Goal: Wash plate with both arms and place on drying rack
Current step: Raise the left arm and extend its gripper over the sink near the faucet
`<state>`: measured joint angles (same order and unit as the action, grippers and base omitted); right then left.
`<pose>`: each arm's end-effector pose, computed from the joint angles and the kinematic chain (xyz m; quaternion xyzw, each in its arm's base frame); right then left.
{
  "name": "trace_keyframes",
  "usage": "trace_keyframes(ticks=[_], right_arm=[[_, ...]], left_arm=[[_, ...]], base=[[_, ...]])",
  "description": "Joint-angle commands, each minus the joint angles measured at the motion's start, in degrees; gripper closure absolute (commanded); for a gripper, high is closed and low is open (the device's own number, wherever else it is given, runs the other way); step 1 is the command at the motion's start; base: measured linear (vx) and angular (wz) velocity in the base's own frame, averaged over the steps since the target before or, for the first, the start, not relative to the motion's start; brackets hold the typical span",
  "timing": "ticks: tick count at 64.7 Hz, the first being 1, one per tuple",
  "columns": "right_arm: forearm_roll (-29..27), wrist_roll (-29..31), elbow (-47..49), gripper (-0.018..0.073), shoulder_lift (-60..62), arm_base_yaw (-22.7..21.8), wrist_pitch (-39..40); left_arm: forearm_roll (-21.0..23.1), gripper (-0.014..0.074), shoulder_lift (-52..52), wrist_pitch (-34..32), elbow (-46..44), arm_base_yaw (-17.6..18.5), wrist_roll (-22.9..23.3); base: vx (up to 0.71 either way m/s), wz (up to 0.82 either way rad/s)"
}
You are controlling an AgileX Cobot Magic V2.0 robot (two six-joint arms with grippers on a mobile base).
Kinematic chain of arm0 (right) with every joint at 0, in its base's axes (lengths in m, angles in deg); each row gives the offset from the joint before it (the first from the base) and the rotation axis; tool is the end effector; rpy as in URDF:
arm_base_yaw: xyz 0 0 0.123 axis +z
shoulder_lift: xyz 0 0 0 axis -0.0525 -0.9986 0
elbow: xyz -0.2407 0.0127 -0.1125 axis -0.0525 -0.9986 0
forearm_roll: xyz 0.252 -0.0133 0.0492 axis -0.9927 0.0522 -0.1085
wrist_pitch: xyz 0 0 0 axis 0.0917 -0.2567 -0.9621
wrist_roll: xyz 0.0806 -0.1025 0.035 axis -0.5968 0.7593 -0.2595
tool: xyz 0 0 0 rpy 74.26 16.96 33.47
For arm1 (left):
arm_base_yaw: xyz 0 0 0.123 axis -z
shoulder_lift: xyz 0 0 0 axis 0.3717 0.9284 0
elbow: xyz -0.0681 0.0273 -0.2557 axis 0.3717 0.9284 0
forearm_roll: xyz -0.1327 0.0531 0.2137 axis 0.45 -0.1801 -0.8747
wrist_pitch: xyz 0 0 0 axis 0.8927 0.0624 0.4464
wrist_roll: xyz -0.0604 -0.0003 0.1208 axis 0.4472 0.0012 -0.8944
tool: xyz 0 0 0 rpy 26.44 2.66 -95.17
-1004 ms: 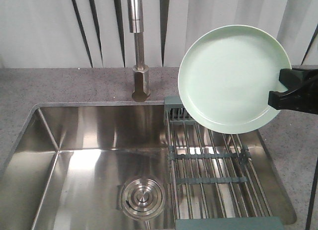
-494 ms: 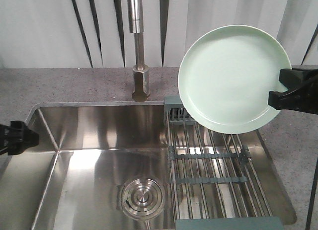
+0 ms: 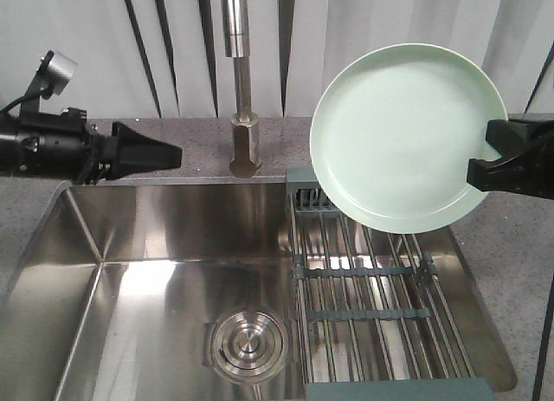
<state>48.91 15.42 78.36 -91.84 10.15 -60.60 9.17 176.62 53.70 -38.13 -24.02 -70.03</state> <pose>0.2763 0.0471 0.3151 -0.0915 0.8031 0.0636 0.5853 0.3568 -0.1045 0.2704 0.1759 0.8017 -0.4634 0.3340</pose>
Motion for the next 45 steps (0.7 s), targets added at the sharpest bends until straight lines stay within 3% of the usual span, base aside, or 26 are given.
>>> trace_keyframes(ticks=[1, 12, 28, 45], right_arm=[[-0.5, 0.4, 1.6, 0.0564, 1.0, -0.2, 4.2], [-0.5, 0.4, 1.6, 0.0564, 1.0, -0.2, 4.2], [-0.5, 0.4, 1.6, 0.0564, 1.0, -0.2, 4.2], [-0.5, 0.4, 1.6, 0.0564, 1.0, -0.2, 4.2]], left_arm=[[6.8, 0.0044, 2.1, 4.9, -7.7, 0.0, -1.5], [5.9, 0.0044, 10.2, 7.6, -21.0, 1.9, -0.3], [5.1, 0.0044, 22.1, 7.6, -38.1, 7.9, 3.3], [5.0, 0.0044, 31.0, 7.6, -49.7, 10.0, 5.9]], base=[[0.00, 0.00], [0.00, 0.00], [0.00, 0.00], [0.00, 0.00]])
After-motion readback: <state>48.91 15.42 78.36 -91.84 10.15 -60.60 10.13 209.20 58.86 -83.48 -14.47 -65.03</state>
